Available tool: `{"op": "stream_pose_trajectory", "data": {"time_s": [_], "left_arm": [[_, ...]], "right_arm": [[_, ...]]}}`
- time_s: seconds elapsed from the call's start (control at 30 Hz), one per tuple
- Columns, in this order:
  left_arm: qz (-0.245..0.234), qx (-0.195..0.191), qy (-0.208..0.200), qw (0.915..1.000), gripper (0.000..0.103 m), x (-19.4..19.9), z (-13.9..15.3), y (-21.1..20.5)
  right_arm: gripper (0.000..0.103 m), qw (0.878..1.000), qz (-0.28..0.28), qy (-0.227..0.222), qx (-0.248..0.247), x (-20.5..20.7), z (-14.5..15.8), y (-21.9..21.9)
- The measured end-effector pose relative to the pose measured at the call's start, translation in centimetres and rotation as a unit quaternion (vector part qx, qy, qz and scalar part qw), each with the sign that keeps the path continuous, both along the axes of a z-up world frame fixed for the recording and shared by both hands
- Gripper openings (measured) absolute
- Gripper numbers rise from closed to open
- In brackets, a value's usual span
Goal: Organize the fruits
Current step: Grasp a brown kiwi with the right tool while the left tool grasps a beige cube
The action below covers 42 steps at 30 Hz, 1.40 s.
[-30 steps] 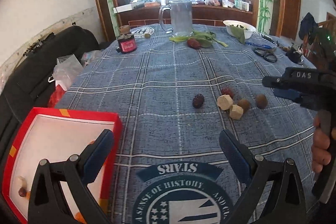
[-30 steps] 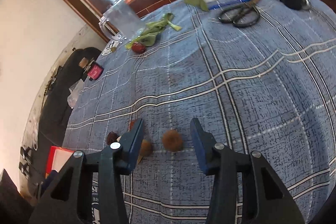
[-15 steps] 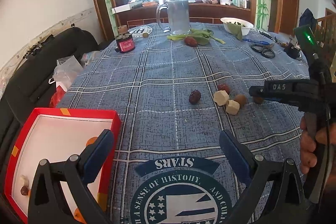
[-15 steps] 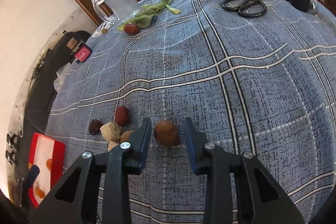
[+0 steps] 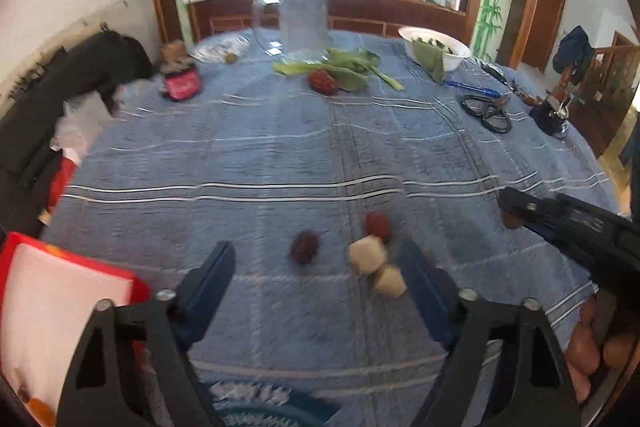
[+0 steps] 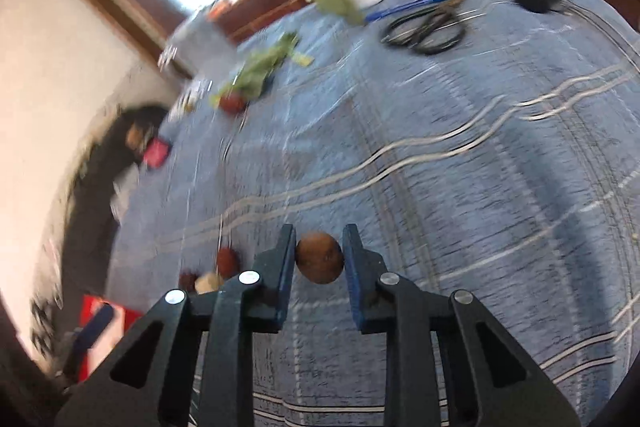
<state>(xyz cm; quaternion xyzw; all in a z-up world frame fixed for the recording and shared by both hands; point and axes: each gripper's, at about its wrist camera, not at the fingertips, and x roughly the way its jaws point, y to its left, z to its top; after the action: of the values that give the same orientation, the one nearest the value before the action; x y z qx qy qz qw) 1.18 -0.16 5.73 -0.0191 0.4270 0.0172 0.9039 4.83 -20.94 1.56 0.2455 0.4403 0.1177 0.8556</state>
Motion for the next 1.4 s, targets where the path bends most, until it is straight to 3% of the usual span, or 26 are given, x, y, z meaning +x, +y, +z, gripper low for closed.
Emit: {"op": "stream_pose_trajectory", "data": {"time_s": [0.07,0.2,0.27,0.43,0.5,0.6,0.7,0.83,0.93,1.07,1.27,1.4], "left_arm": [[0.002,-0.012,0.021,0.9997,0.074,1.4,-0.7,-0.5],[0.007,-0.028,0.058,0.9979,0.058,2.8,-2.1,-0.9],[0.009,-0.04,0.067,0.9969,0.058,3.1,-2.5,-0.9],[0.015,-0.028,0.066,0.9973,0.057,3.5,-2.6,-1.3],[0.015,-0.026,0.07,0.9971,0.052,3.3,-2.6,-1.3],[0.003,-0.049,0.076,0.9959,0.048,2.6,-2.1,-1.5],[0.007,-0.027,0.068,0.9973,0.047,2.8,-2.1,-1.9],[0.018,-0.034,0.082,0.9959,0.046,3.7,-3.1,-1.8],[0.02,-0.053,0.099,0.9935,0.038,4.1,-3.7,-1.6],[0.015,-0.043,0.089,0.995,0.032,4.0,-3.9,-1.7],[0.009,-0.068,0.081,0.9943,0.023,4.4,-3.8,-0.8],[0.007,-0.081,0.078,0.9936,0.023,3.7,-3.7,-0.6]], "right_arm": [[0.026,0.999,-0.027,-0.01,0.016,-0.1,0.4,-1.6],[0.026,0.998,-0.047,-0.018,0.044,-0.3,0.9,-3.1],[0.026,0.998,-0.047,-0.019,0.047,-0.3,1.0,-3.2],[0.026,0.998,-0.042,-0.023,0.05,-0.5,1.2,-2.8],[0.026,0.997,-0.041,-0.023,0.055,-0.4,1.2,-3.0],[0.026,0.997,-0.041,-0.019,0.059,-0.4,1.1,-3.1],[0.026,0.997,-0.042,-0.019,0.059,-0.5,1.1,-3.0],[0.026,0.997,-0.036,-0.019,0.061,-0.5,1.1,-2.6],[0.026,0.997,-0.03,-0.018,0.062,-0.5,1.0,-2.3],[0.026,0.998,-0.028,-0.014,0.062,-0.4,0.9,-2.1],[0.026,0.998,-0.022,-0.015,0.056,-0.2,0.9,-1.5],[0.026,0.998,-0.02,-0.013,0.057,-0.2,0.7,-1.4]]}}
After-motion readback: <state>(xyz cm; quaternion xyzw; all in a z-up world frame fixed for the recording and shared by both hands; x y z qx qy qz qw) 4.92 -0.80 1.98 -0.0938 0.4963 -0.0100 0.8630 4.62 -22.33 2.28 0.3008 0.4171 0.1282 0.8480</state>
